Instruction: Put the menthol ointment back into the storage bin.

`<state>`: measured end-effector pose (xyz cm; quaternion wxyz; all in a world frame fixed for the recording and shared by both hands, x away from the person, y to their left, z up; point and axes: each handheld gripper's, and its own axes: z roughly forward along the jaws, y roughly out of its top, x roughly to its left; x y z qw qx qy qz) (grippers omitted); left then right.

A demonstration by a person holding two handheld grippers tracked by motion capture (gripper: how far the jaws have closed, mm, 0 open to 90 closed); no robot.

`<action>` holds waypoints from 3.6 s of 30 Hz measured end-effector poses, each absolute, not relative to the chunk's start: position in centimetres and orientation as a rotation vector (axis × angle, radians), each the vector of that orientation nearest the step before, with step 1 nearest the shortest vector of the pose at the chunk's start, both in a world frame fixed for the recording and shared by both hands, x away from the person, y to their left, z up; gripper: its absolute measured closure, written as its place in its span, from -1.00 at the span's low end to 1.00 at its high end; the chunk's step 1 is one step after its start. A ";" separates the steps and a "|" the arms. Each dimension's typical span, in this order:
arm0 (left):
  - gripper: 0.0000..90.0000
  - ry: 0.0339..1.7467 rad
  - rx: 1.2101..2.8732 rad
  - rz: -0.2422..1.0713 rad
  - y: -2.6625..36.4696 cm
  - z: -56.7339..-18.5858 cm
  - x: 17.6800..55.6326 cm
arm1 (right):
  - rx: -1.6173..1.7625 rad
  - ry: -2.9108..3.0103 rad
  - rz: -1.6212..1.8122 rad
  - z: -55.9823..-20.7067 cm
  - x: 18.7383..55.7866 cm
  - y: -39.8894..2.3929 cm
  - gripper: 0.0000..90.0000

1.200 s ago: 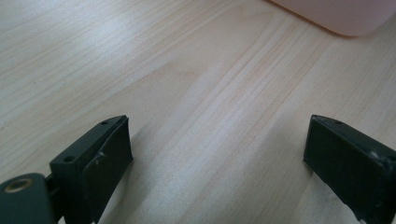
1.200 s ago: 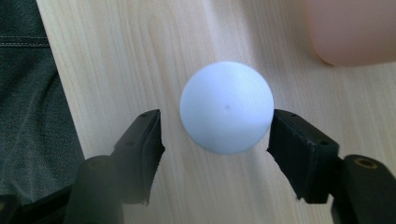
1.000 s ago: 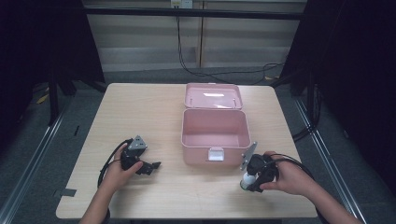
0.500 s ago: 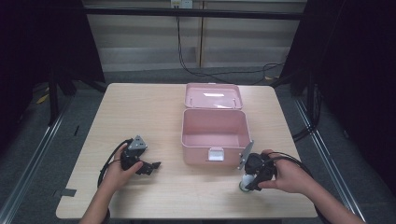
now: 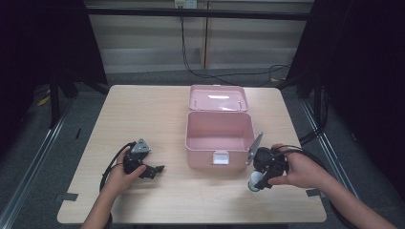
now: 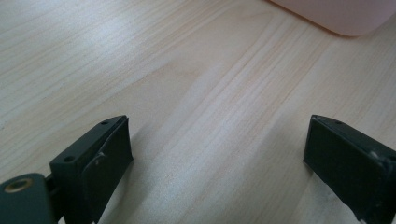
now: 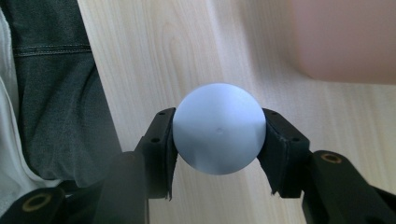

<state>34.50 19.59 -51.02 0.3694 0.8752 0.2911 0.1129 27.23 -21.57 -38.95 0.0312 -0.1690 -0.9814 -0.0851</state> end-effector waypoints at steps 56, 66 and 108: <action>-0.85 0.747 2.244 0.289 19.6 -51.0 34.5 | -0.818 -3.007 -0.167 -28.4 35.9 -20.4 0.13; -0.85 0.746 2.244 0.285 19.6 -51.0 34.5 | -0.939 -2.977 -0.158 -29.1 38.0 -19.6 0.13; -0.90 0.737 2.248 0.274 19.5 -51.1 34.5 | -1.715 -2.582 -0.213 -33.8 43.8 -16.7 0.13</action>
